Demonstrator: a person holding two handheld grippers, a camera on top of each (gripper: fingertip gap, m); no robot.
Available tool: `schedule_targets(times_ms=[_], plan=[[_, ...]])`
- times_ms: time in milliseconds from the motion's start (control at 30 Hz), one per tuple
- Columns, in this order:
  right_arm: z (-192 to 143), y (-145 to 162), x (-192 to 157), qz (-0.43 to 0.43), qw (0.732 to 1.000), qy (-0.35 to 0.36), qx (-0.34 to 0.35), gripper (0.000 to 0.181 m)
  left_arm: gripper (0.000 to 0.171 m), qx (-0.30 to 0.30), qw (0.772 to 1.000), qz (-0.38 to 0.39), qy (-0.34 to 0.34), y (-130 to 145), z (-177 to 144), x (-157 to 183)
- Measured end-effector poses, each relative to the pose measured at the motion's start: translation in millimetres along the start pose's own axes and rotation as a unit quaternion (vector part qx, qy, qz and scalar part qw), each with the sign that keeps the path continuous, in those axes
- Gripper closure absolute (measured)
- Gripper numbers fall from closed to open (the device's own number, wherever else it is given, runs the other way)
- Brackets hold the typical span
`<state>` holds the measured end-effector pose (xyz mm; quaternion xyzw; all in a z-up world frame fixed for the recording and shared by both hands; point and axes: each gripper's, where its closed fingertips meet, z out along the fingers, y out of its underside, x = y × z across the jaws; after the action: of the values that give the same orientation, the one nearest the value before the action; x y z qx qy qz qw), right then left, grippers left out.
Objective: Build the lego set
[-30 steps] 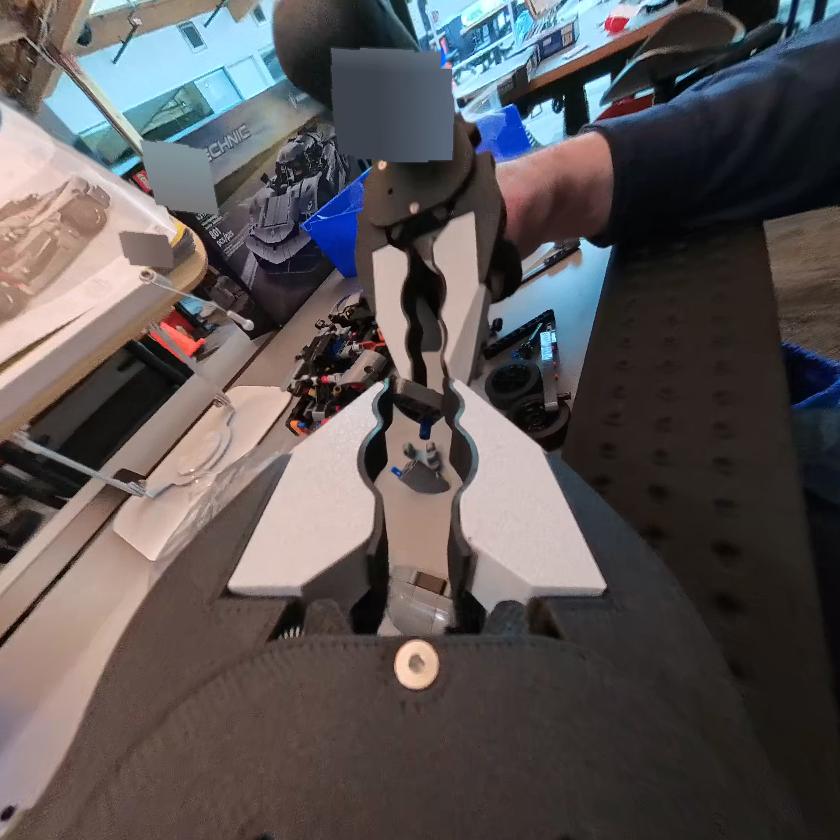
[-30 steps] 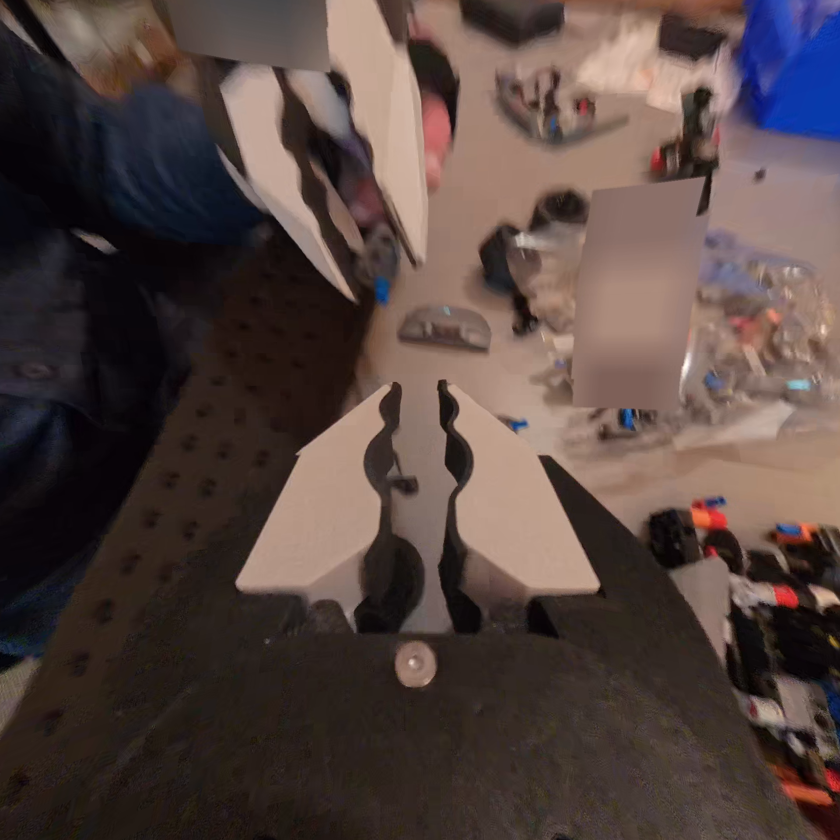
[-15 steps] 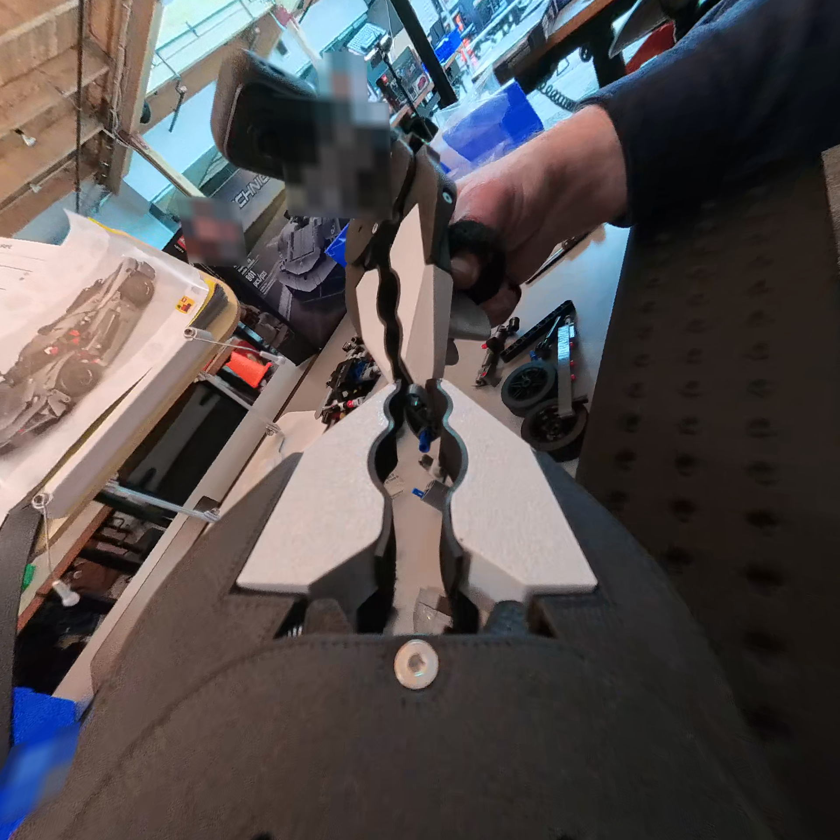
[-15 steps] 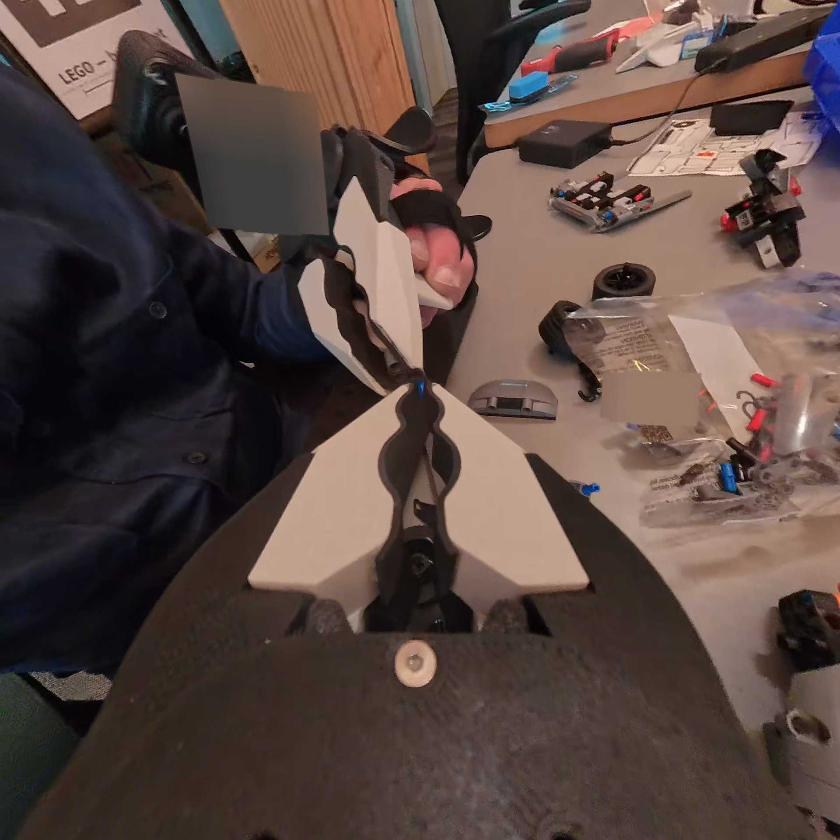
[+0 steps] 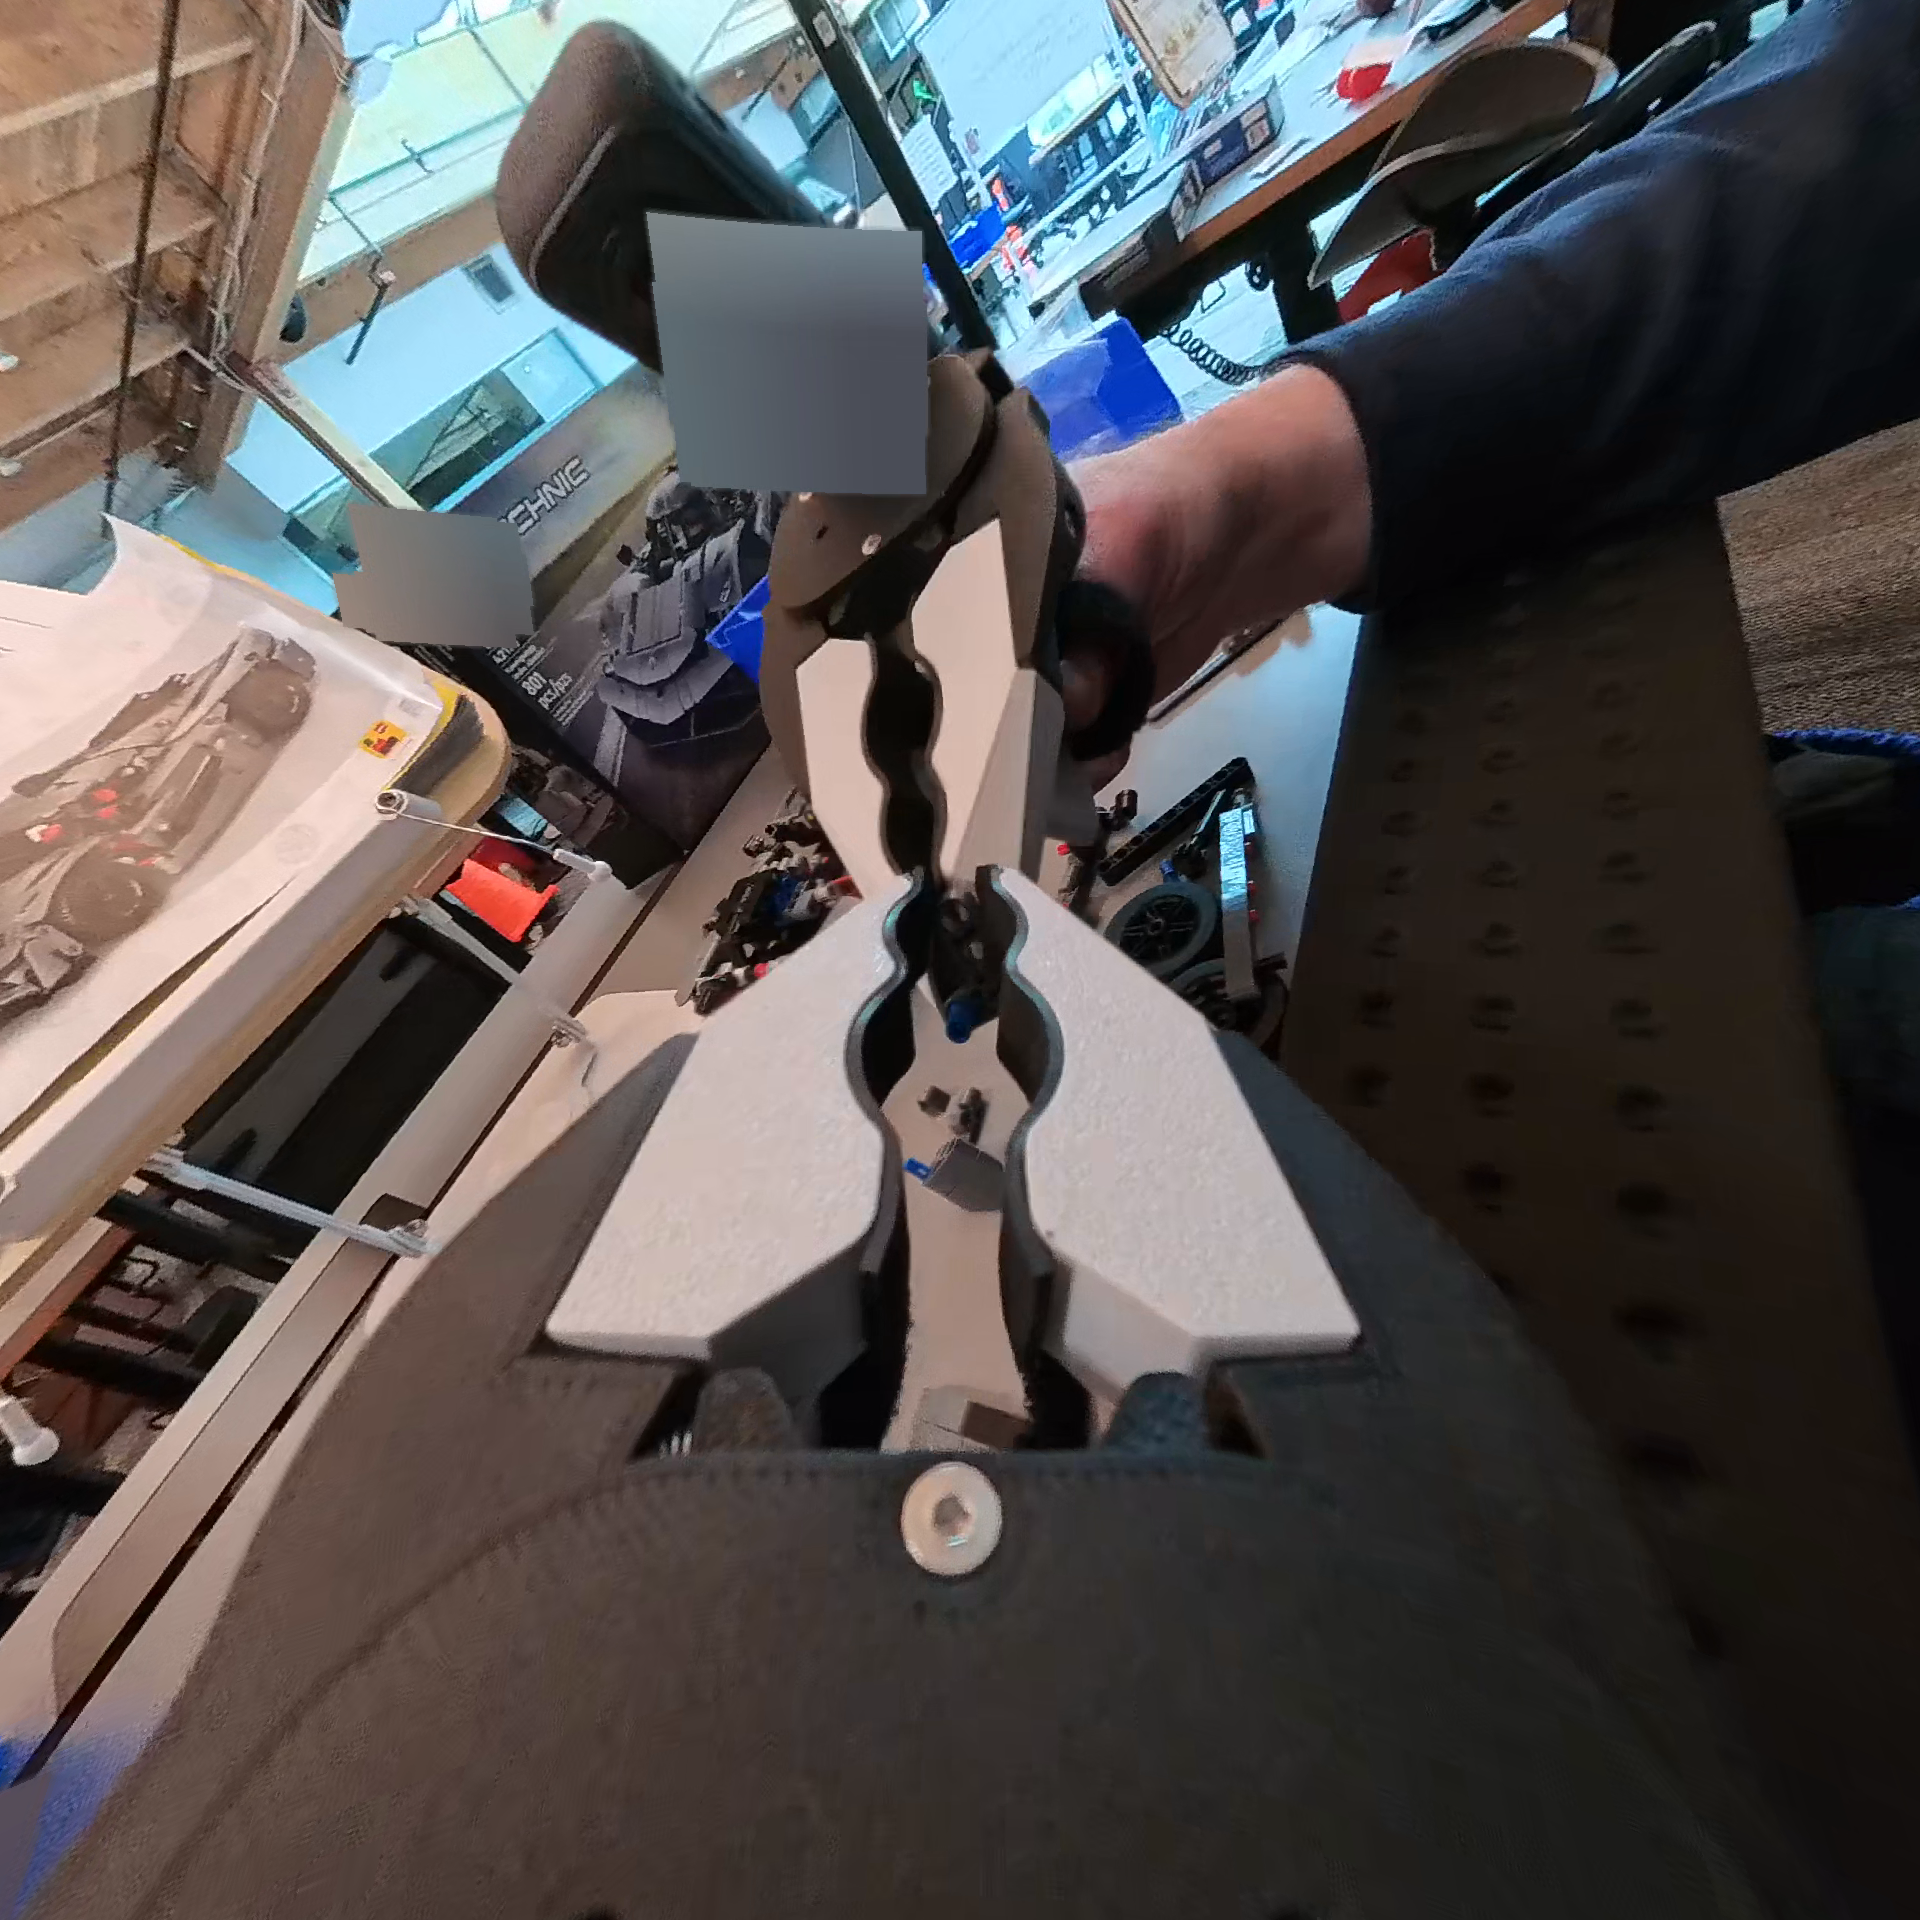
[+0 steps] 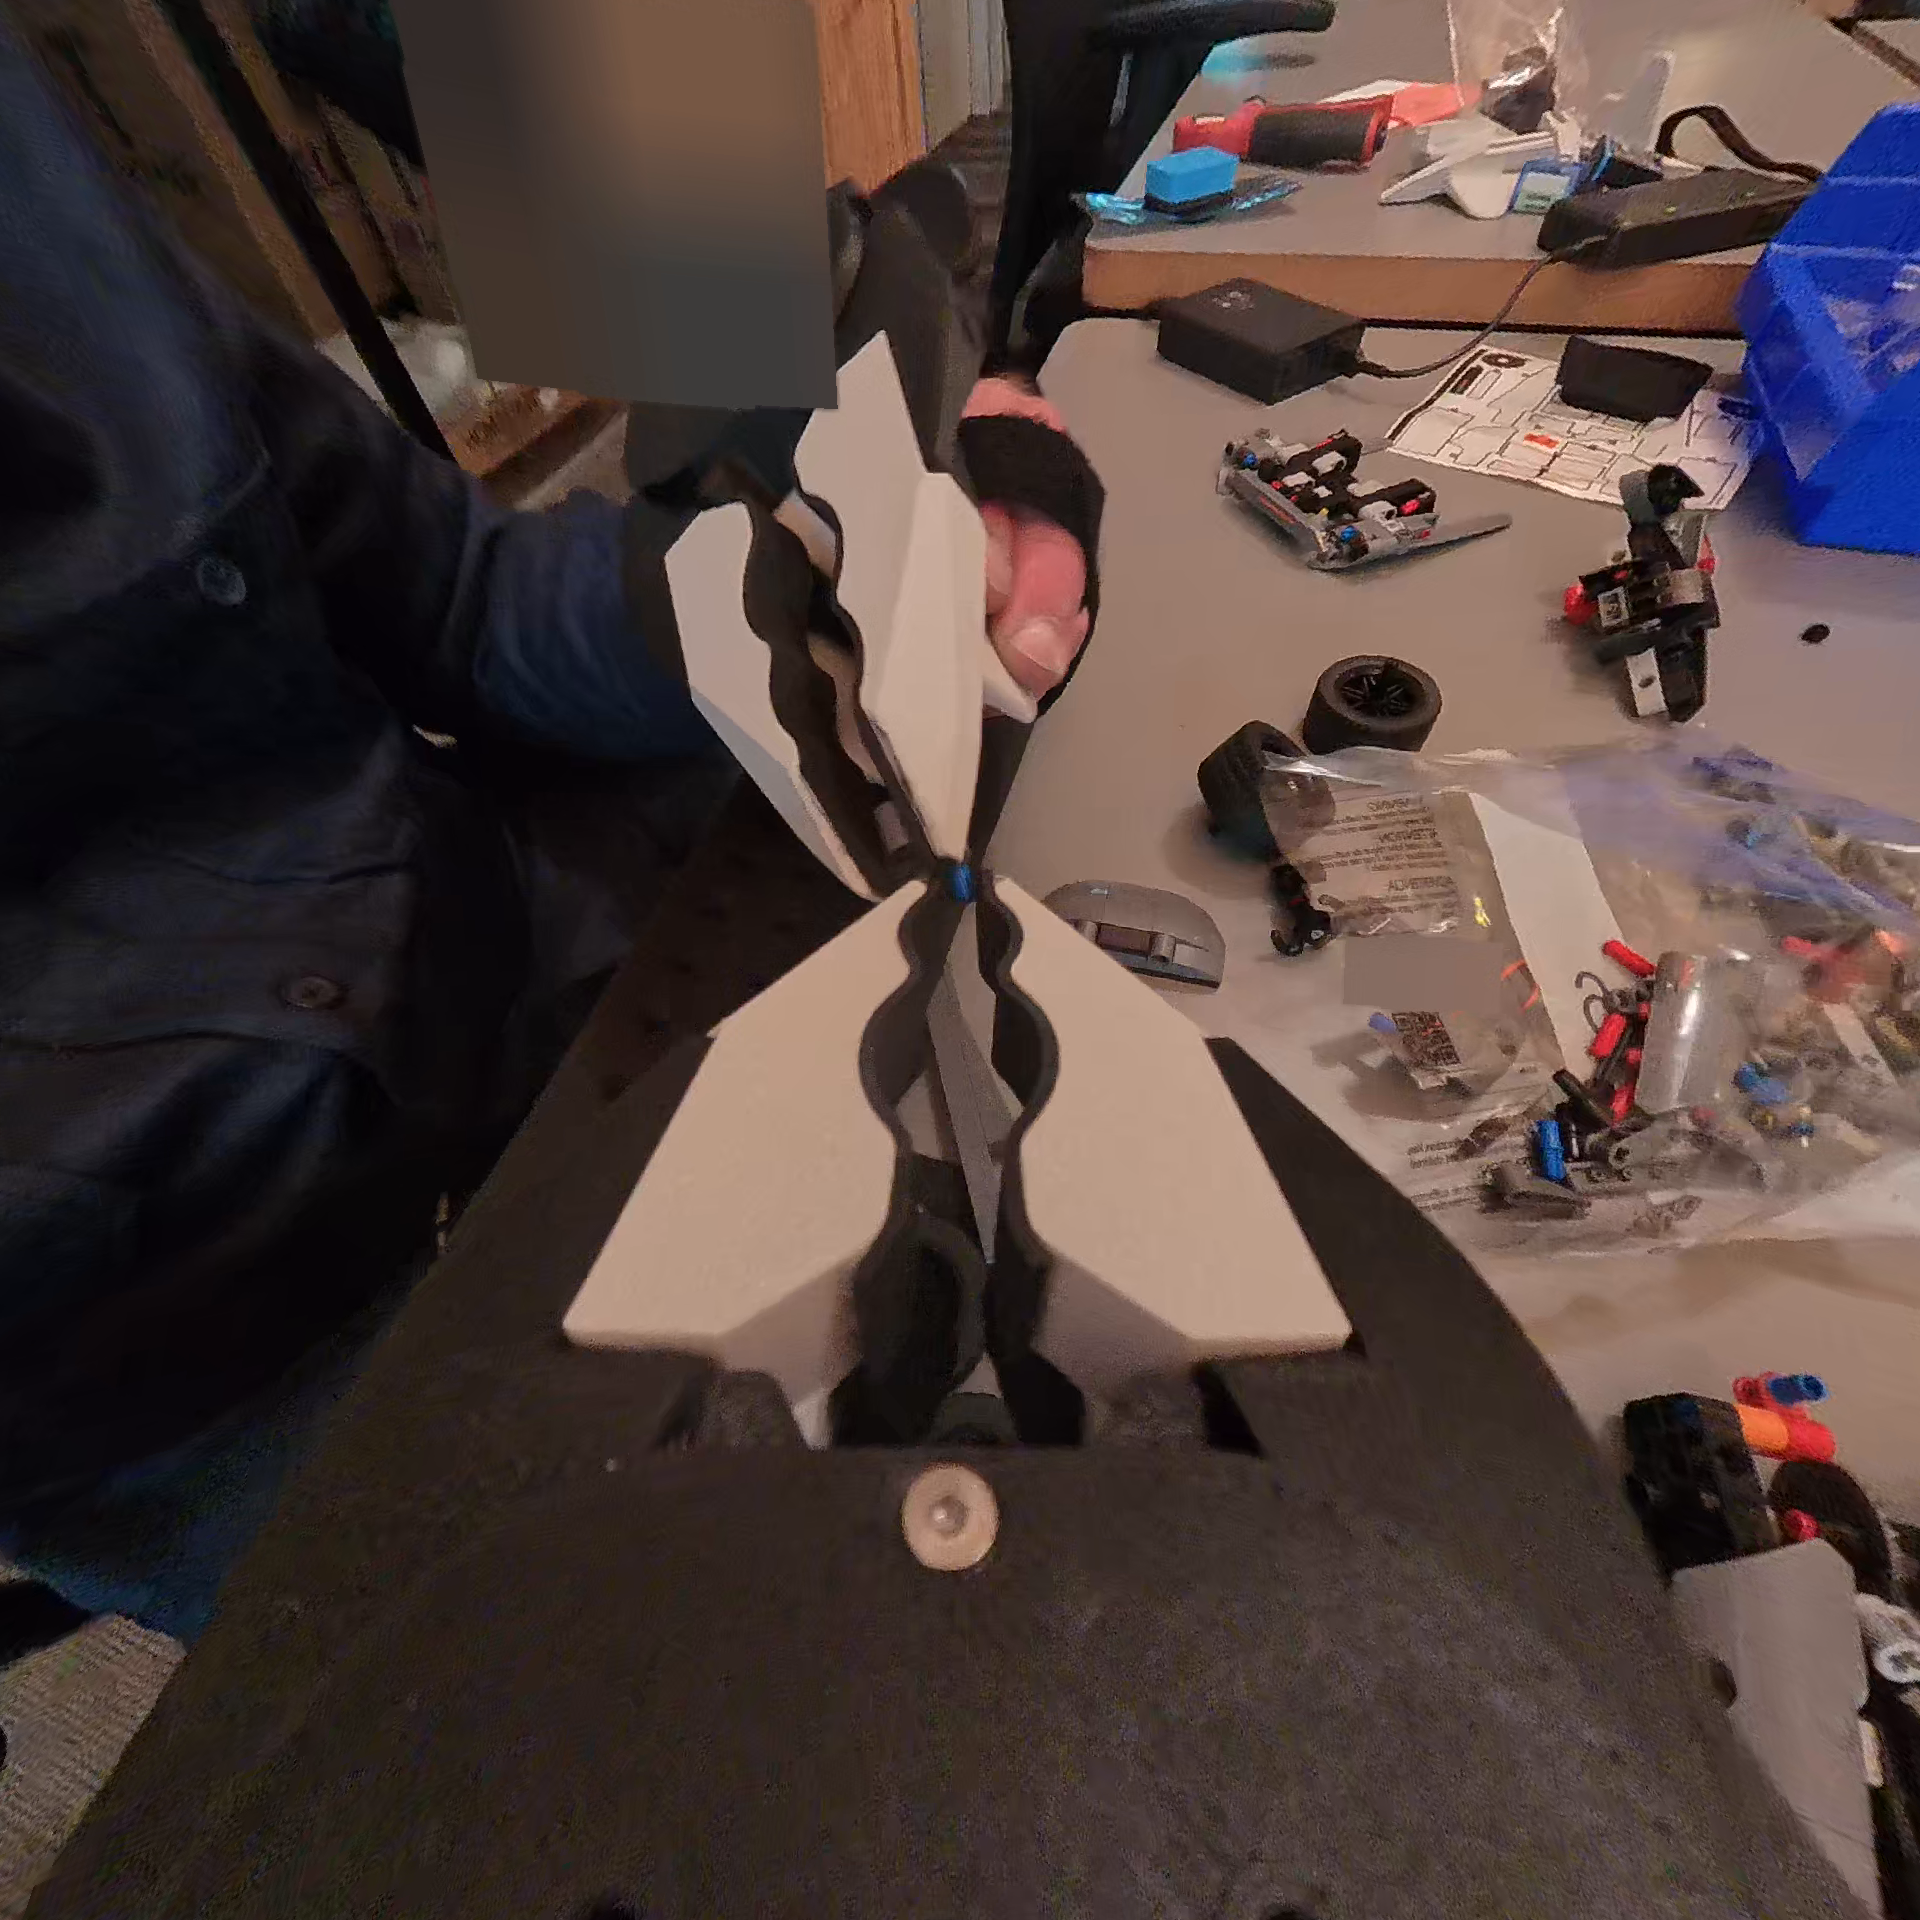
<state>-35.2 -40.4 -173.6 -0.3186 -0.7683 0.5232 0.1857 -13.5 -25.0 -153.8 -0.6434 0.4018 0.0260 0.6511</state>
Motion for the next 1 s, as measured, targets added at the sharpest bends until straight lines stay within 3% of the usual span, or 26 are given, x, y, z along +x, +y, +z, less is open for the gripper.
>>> schedule_targets(times_ms=[167, 400, 533, 1000], plan=[[-3.7, -0.6, 1.0, -0.028, 0.999, 0.021, -0.011, 0.179, 0.164, 0.01, 1.0, -0.022, 0.004, -0.5, -1.9, -2.8], [-11.1, -5.7, 6.8, -0.067, 0.995, 0.067, -0.016, 0.18, 0.144, -0.005, 0.998, -0.069, 0.01, 11.0, -3.4, -8.2], [-9.0, -3.5, 6.8, -0.089, 0.992, 0.083, -0.036, 0.179, 0.157, -0.014, 0.996, -0.086, 0.037, 15.4, -1.3, -2.6], [-11.5, -5.0, 0.6, -0.11, 0.987, 0.097, -0.058, 0.18, 0.158, 0.004, 0.987, -0.143, 0.067, 11.2, -6.2, 0.5]])
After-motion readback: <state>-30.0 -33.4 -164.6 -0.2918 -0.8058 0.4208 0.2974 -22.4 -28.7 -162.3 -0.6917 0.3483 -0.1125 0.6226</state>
